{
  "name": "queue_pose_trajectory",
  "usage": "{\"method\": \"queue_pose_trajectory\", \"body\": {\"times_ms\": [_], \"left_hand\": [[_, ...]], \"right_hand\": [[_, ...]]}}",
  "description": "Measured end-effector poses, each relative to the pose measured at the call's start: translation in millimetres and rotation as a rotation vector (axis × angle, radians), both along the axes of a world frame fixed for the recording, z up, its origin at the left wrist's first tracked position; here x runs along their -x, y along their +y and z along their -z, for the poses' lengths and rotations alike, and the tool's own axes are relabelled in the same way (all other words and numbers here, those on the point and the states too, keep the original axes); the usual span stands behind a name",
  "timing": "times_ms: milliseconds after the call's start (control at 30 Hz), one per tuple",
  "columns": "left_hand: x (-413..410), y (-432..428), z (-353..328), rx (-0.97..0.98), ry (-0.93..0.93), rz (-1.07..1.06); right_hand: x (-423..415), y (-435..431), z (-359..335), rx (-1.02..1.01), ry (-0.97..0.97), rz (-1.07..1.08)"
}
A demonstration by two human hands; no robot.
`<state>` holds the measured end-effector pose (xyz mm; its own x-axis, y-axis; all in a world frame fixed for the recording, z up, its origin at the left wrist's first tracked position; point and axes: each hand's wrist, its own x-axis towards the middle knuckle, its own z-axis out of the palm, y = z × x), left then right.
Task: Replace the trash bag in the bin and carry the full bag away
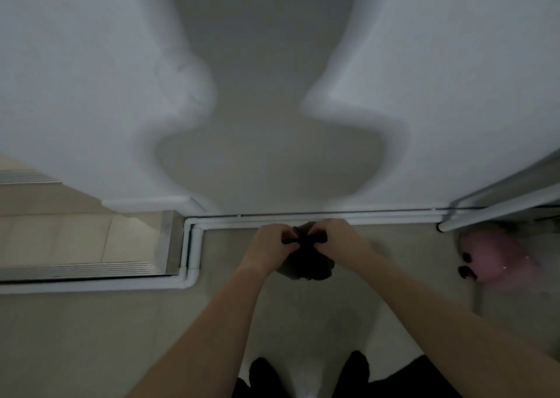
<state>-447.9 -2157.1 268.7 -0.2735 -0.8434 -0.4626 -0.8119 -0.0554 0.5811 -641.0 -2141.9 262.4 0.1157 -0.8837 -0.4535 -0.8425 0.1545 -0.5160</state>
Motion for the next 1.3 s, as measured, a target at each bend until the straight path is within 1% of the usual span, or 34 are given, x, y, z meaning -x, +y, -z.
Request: {"method": "queue_pose_trajectory", "body": {"times_ms": [200, 367, 500, 700, 833, 1000, 1067, 1200, 1267, 1300], "left_hand": [[5, -5, 119, -0.054, -0.029, -0.029], [10, -12, 199, -0.05, -0.052, -0.015], [10, -19, 256, -0.033, -0.043, -0.022], [10, -25, 314, 0.031, 0.005, -0.056], [7, -23, 332, 0.013, 0.025, -0.092], [-2, -12, 335, -0.033, 0.054, -0.099], [-7, -10, 327, -0.011, 0.075, -0.094], [-16, -8, 303, 0.093, 0.111, -0.116], [-35, -10, 292, 0.09, 0.111, -0.124], [-43, -8, 283, 0.074, 0.104, -0.118]], "right_hand": [[3, 0, 118, 0.008, -0.022, 0.023], [4, -7, 199, 0.035, -0.003, 0.022], [3, -11, 249, 0.061, 0.018, 0.045], [1, -16, 301, 0.103, 0.026, 0.072], [-1, -14, 315, 0.153, 0.058, 0.067], [-8, -7, 305, 0.168, 0.05, 0.059], [-9, -6, 299, 0.18, 0.036, 0.06], [-10, 0, 288, 0.168, 0.037, 0.037], [-3, -9, 271, 0.182, 0.029, -0.009], [-1, -12, 259, 0.148, 0.027, -0.031]]}}
